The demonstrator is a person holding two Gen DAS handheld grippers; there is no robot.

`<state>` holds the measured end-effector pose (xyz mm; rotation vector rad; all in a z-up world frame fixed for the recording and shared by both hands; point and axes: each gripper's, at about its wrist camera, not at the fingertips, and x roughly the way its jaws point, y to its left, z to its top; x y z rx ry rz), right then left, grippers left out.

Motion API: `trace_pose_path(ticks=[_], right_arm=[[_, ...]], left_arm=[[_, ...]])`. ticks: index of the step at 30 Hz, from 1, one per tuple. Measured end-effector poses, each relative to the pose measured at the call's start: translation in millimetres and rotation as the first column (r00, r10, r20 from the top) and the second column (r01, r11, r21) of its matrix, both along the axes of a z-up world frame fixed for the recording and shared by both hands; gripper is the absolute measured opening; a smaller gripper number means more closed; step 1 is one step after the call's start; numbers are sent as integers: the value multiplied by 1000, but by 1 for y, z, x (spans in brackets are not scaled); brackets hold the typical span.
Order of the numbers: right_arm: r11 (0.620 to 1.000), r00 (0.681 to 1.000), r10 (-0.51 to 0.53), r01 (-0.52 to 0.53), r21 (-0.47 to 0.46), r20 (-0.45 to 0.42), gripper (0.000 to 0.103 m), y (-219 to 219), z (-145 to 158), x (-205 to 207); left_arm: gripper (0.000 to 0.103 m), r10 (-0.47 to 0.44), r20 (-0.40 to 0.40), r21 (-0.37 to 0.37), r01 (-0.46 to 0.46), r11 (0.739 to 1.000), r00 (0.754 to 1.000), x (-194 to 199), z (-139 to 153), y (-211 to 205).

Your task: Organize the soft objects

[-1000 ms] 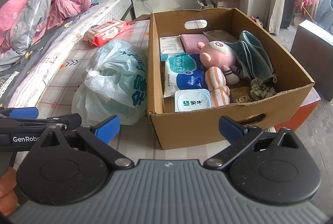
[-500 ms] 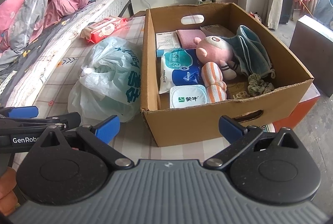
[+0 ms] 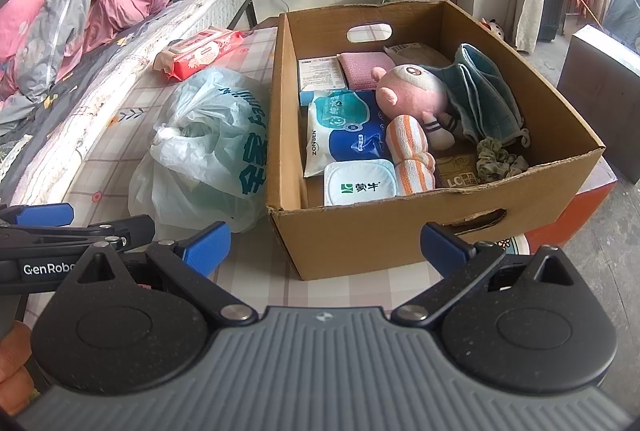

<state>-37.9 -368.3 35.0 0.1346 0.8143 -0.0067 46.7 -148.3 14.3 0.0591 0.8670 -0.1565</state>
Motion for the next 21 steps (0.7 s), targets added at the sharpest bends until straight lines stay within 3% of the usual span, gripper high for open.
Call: trace_pose_path(ticks=[21], right_arm=[[1000,1000,2,-2,-7,0,102,-1,0,0]], left_arm=[[99,0,-2,0,0,1000,1000,-1,-1,1]])
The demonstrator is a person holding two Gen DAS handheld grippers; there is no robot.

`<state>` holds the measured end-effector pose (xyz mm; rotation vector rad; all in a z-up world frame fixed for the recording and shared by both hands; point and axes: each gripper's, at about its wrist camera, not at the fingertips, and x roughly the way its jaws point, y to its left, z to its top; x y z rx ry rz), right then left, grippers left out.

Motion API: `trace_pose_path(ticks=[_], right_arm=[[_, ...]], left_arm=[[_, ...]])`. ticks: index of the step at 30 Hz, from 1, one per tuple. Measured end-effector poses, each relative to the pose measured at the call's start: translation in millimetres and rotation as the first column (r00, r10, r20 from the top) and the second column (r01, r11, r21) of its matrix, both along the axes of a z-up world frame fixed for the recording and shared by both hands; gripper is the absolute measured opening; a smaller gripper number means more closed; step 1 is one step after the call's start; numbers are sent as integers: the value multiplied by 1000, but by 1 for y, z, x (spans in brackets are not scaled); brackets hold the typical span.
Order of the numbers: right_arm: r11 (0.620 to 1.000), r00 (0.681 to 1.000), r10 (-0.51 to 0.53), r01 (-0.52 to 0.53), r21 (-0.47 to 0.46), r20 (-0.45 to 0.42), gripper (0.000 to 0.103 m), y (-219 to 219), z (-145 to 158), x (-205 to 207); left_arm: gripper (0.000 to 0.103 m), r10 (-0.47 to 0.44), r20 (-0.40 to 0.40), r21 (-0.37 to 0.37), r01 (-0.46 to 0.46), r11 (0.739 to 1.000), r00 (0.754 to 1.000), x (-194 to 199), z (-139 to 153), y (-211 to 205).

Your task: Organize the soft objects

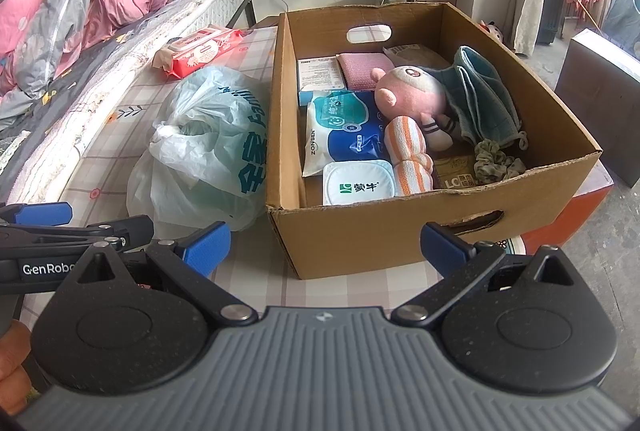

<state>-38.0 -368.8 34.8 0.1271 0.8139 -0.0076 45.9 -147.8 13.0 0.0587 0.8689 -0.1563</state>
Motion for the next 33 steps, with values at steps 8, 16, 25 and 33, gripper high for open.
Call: trace_pose_path(ticks=[8,16,25,33], right_arm=[[1000,1000,1,-1,0,-1,102,0,0,0],[1000,1000,3,-3,0,-5,102,-1,-1,1],[1000,1000,3,-3,0,-6,102,-2,-1,1],[1000,1000,4,-4,0,-8,102,-2,-1,1]], left_arm=[[99,0,-1,0,0,1000,1000,0,0,0],[99,0,-5,1,0,1000,1000,-1,-1,0],[99,0,-6,2,0,1000,1000,-1,-2,0],[99,0,-7,2,0,1000,1000,0,-2,0]])
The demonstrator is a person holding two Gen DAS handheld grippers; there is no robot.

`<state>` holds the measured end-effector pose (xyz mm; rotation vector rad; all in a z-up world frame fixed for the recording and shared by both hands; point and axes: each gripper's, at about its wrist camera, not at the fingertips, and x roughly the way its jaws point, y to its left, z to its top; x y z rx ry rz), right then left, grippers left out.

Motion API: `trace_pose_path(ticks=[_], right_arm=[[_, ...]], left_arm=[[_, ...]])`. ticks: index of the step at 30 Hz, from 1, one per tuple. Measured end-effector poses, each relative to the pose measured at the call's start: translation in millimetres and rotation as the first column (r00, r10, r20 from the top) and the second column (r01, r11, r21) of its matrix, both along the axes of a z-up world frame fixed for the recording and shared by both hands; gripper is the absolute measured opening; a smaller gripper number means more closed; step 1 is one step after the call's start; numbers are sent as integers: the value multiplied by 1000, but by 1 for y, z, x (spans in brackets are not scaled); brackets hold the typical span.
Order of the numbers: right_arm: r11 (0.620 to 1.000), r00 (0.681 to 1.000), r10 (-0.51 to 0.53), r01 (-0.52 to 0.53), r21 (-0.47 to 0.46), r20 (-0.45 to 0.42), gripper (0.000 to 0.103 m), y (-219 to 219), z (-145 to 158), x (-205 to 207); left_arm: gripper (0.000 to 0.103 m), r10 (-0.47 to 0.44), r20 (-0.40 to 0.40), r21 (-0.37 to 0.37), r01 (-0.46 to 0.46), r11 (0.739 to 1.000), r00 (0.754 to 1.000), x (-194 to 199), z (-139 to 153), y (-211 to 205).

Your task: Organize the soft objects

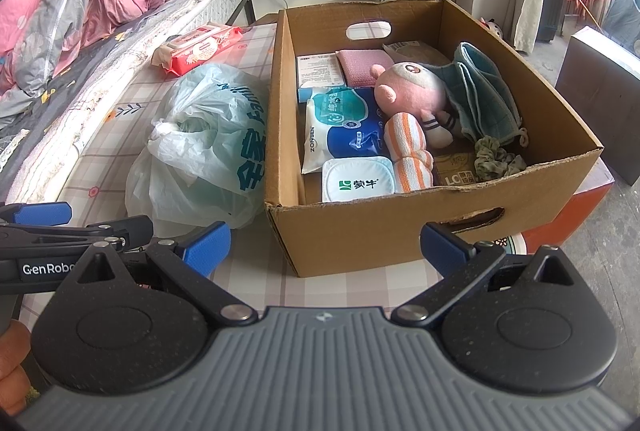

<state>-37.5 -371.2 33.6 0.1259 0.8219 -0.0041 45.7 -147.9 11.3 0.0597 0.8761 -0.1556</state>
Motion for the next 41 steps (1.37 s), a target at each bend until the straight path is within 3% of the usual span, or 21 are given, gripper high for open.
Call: trace_pose_path(ticks=[41], right_arm=[[1000,1000,4,-4,-1,-4,102,-1,-1,2]], left_arm=[[98,2,-7,1,-2,1000,1000,-1,-2,2]])
